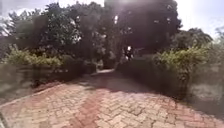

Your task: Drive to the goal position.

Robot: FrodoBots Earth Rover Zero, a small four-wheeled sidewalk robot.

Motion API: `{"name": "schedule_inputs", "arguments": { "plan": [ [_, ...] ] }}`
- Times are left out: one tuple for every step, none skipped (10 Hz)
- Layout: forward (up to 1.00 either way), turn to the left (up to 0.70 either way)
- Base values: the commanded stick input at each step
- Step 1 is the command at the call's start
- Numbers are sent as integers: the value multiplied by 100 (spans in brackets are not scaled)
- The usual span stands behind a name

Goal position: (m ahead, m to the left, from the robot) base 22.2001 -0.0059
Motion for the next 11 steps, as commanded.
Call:
{"name": "schedule_inputs", "arguments": {
  "plan": [
    [70, 0],
    [70, 0],
    [70, 0],
    [70, 0],
    [70, 0],
    [70, 0],
    [70, 0],
    [70, 0],
    [70, 0],
    [70, 0],
    [70, 0]
  ]
}}
